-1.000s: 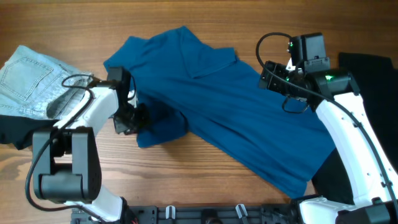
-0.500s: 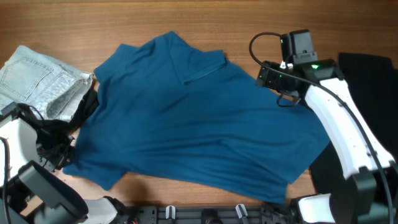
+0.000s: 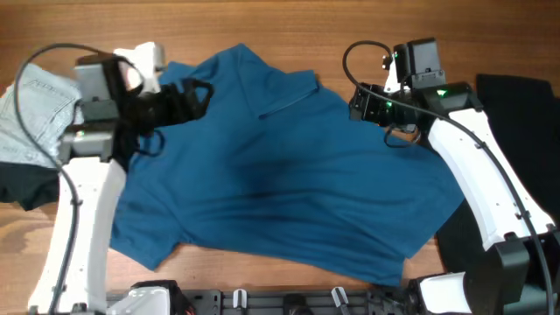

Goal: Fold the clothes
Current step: 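Pull the shirt corners apart with both grippers to flatten it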

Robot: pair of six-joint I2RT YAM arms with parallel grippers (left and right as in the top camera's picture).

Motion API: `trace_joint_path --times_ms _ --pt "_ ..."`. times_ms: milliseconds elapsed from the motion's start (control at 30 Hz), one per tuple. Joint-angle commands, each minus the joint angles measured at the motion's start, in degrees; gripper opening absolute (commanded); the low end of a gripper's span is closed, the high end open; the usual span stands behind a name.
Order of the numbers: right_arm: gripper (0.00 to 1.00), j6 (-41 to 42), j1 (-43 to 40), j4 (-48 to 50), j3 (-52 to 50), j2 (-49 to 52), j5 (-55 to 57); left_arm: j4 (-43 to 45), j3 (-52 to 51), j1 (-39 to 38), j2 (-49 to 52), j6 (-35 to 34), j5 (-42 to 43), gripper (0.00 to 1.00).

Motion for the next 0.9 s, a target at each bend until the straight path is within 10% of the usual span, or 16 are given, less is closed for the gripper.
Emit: trace_joint_path --times_ms 0,300,467,633,733,867 --pt "0.88 1.75 -0.13 -1.2 0.81 -0.9 -1.2 5.4 0.2 -7.61 10.45 1.22 -16.59 1.0" --pt "0.85 6.19 -0.13 -6.43 0.79 -0.87 -1.38 30.45 0.37 -8.57 35.34 4.13 -22.4 0.5" --pt "0.85 6.23 -0.13 -6.56 0.79 -0.87 -1.36 34.75 0.37 -8.48 41.33 7.45 -26.91 0.46" --pt "0.86 6.25 -0.13 -6.19 0.79 -0.87 -0.68 37.81 0.37 -4.02 46.12 7.76 -36.59 0.04" --pt "0.86 6.23 -0.13 -6.21 0.79 -0.87 -0.13 38.07 0.61 4.85 47.12 -0.02 -44.81 0.04" --pt "0.91 7.72 -0.13 -5.53 0.79 -0.02 6.05 30.18 7.23 16.92 45.77 -2.62 -29.55 0.04"
